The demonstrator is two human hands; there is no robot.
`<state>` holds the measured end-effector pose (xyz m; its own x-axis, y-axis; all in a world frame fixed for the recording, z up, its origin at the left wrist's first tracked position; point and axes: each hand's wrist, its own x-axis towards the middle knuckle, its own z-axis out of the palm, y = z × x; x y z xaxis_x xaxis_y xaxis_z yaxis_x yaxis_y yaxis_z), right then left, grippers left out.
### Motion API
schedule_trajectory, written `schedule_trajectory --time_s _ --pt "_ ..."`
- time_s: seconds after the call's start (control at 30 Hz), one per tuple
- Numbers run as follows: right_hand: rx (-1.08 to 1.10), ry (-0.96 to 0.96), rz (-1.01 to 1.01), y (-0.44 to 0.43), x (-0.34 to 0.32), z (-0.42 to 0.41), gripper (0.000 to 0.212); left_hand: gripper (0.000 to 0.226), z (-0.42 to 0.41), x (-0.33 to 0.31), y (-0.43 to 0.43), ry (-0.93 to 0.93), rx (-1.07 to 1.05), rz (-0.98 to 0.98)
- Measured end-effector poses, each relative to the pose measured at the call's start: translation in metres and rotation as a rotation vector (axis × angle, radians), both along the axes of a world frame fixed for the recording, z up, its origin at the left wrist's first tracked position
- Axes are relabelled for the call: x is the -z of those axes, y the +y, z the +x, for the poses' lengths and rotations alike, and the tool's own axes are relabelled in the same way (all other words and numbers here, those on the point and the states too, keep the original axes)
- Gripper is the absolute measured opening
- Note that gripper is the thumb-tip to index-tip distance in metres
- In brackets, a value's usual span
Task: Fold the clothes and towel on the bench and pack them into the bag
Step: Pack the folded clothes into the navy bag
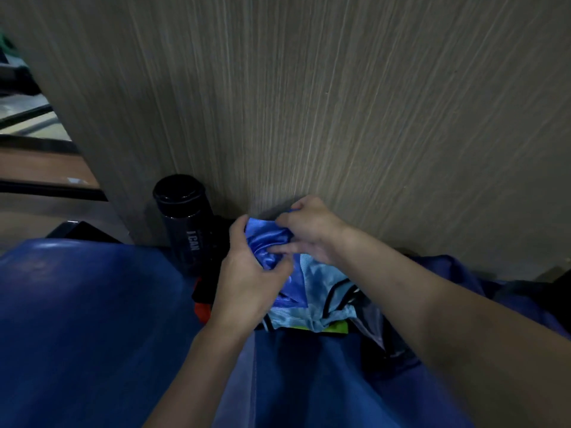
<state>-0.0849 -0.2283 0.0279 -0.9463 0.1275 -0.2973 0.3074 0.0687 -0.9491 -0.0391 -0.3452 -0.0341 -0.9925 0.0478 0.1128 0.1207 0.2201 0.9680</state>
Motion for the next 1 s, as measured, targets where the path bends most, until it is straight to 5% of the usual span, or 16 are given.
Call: schedule_trajectory --time_s 0.07,0.23,0.37,0.57,0.77,0.87,1.0 --pt "-0.066 0.032 -0.009 -0.004 0.004 0.002 0.005 0.082 -0.003 0.008 -0.007 0.056 -0.021 -0.14" --pt "0.111 0.156 0.42 0.015 0.024 0.003 0.014 0.061 0.0 0.013 -0.01 0.198 -0.122 -0.651" --pt "0.038 0.016 0.26 0.016 0.039 0.005 0.055 0.056 -0.003 0.019 -0.014 0.147 -0.031 -0.517" --pt "0.155 -0.001 0.018 0.006 0.034 -0.005 0.037 0.069 -0.003 0.016 -0.026 0.095 0.049 -0.088" --pt "0.187 0.018 -0.045 0.006 0.016 0.008 0.023 0.074 -0.001 0.008 -0.026 0.075 0.025 0.041" --pt "0.229 0.099 -0.098 0.008 0.0 0.032 0.023 0.074 0.007 -0.011 -0.027 0.206 -0.052 -0.08" --pt "0.3 0.24 -0.166 0.015 -0.021 0.073 0.022 0.058 0.031 -0.048 -0.016 0.662 0.009 -0.433"
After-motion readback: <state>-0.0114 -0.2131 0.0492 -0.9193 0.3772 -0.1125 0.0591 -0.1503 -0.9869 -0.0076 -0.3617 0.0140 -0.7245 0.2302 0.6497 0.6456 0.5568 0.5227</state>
